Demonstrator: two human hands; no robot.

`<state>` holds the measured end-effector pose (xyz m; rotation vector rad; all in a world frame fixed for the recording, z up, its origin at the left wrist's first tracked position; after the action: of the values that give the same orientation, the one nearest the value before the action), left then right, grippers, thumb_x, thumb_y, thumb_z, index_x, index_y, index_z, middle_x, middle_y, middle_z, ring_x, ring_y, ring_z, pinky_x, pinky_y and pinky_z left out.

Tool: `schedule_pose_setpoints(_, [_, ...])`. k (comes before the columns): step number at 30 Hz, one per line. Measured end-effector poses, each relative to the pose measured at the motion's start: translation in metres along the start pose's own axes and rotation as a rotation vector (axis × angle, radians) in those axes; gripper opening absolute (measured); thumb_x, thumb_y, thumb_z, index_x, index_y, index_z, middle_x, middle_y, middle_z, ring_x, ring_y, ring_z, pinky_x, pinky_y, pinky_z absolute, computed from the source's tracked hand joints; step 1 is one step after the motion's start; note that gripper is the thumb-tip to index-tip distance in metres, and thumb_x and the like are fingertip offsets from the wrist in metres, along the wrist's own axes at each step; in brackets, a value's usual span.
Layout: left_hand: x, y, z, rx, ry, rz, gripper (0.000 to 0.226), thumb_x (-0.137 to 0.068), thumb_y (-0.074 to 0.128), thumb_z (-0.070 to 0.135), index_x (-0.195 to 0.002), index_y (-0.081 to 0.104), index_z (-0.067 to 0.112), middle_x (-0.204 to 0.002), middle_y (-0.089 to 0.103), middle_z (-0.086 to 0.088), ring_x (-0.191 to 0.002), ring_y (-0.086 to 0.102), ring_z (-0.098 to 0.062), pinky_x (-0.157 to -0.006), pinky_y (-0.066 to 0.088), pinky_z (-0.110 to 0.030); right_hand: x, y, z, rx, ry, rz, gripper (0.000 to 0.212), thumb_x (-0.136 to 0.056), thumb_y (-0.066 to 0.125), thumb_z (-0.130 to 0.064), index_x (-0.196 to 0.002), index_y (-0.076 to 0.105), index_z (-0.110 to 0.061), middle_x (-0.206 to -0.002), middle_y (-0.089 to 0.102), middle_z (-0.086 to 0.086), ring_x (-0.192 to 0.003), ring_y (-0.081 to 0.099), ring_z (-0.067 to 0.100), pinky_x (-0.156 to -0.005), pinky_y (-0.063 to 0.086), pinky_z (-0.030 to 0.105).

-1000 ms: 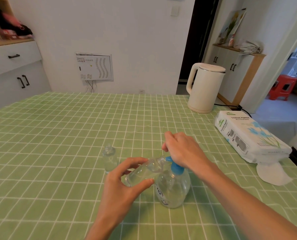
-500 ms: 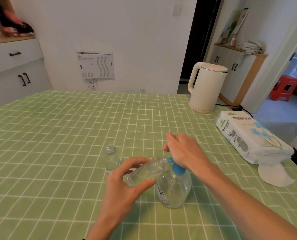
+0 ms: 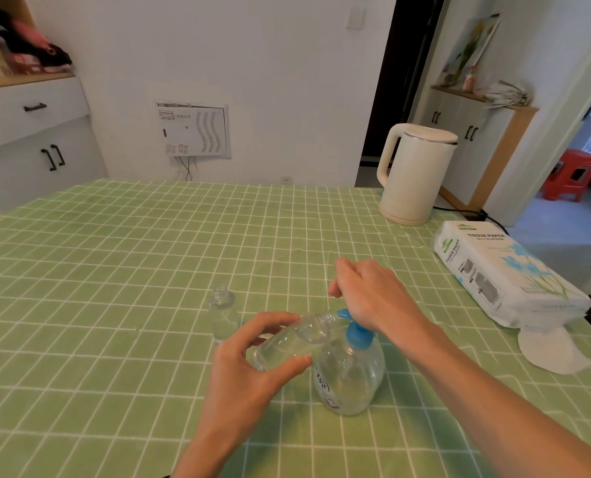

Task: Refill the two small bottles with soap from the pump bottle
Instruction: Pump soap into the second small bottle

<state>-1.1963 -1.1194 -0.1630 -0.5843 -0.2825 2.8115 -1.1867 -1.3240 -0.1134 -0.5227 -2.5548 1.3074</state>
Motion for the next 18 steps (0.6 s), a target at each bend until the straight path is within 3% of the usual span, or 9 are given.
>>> schedule_pose_setpoints(10, [0.002, 0.003, -0.001, 0.001, 0.007, -0.014, 0.045, -0.067, 0.085, 0.042, -0.11, 0.074, 0.048, -0.112, 0.079, 0.022, -0.108, 0.072, -0.008, -0.092, 0.048, -0.031, 0.003, 0.0, 0.0, -0.001, -0.004, -0.003, 0.063, -0.108, 0.028, -0.041, -0.102, 0.078, -0.003, -0.111, 0.08, 0.012, -0.103, 0.074, 0.031, -0.1, 0.055, 0.049])
schedule_pose_setpoints(14, [0.0, 0.0, -0.002, 0.001, 0.005, -0.006, 0.045, -0.066, 0.085, 0.046, -0.11, 0.074, 0.047, -0.112, 0.078, 0.022, -0.109, 0.071, -0.008, -0.091, 0.047, -0.03, 0.0, -0.006, -0.006, 0.053, -0.053, 0.026, 0.066, -0.108, 0.027, -0.042, -0.093, 0.075, -0.001, -0.108, 0.082, 0.012, -0.073, 0.066, 0.023, -0.089, 0.058, 0.044])
schedule_pose_setpoints(16, [0.0, 0.0, -0.001, -0.001, 0.009, -0.007, 0.045, -0.066, 0.085, 0.047, -0.11, 0.074, 0.048, -0.112, 0.078, 0.022, -0.109, 0.071, -0.007, -0.091, 0.046, -0.029, 0.0, -0.005, -0.004, 0.031, -0.049, 0.025, 0.065, -0.108, 0.028, -0.043, -0.096, 0.077, -0.003, -0.109, 0.082, 0.011, -0.086, 0.075, 0.026, -0.087, 0.057, 0.041])
schedule_pose_setpoints(18, [0.0, 0.001, 0.0, -0.003, 0.012, -0.009, 0.045, -0.066, 0.085, 0.046, -0.11, 0.074, 0.048, -0.112, 0.078, 0.023, -0.11, 0.071, -0.007, -0.091, 0.046, -0.028, 0.002, -0.003, -0.002, -0.032, -0.029, 0.012, 0.061, -0.108, 0.03, -0.042, -0.096, 0.08, -0.008, -0.104, 0.081, 0.005, -0.099, 0.075, 0.026, -0.076, 0.051, 0.033])
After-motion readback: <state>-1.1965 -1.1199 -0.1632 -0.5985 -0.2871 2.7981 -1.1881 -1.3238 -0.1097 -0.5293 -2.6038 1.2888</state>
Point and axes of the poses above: each hand's wrist, its own x-axis away from the middle knuckle, its own y-axis out of the palm, z = x × y, the point moved 8 cm from there along -x, towards the middle knuckle
